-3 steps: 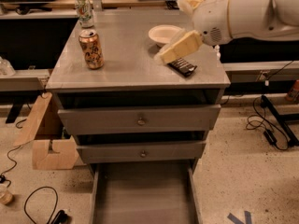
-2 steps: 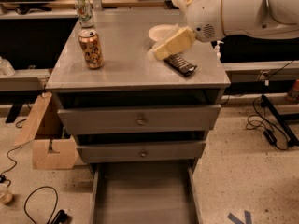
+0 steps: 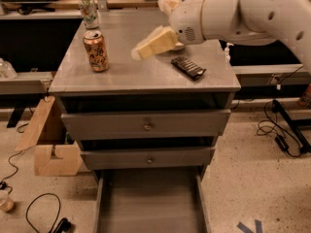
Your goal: Place orange can into bottom drawer
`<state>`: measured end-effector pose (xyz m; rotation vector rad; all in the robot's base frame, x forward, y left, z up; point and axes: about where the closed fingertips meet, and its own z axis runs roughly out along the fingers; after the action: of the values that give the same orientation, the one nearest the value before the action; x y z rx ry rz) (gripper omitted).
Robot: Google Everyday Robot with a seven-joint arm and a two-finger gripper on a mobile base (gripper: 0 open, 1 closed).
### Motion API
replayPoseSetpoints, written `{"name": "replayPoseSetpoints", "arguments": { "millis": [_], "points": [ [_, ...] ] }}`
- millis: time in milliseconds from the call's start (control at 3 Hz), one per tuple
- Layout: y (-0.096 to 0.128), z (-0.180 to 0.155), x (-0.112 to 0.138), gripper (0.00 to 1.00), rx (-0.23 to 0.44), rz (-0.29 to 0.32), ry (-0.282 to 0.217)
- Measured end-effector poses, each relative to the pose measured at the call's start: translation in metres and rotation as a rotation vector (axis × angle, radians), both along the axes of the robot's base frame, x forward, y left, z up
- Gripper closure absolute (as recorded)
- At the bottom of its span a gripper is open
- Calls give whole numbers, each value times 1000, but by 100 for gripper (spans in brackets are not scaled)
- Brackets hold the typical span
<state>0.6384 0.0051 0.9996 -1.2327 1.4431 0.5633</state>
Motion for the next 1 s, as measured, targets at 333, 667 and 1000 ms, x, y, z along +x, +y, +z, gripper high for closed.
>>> {"name": "replayPoseSetpoints", "arguments": {
  "millis": [333, 667, 1000],
  "points": [
    [59, -31, 40, 0, 67, 22, 74],
    [107, -55, 66, 0, 135, 33, 126],
    [143, -73, 86, 0, 210, 38, 141]
  ]
}}
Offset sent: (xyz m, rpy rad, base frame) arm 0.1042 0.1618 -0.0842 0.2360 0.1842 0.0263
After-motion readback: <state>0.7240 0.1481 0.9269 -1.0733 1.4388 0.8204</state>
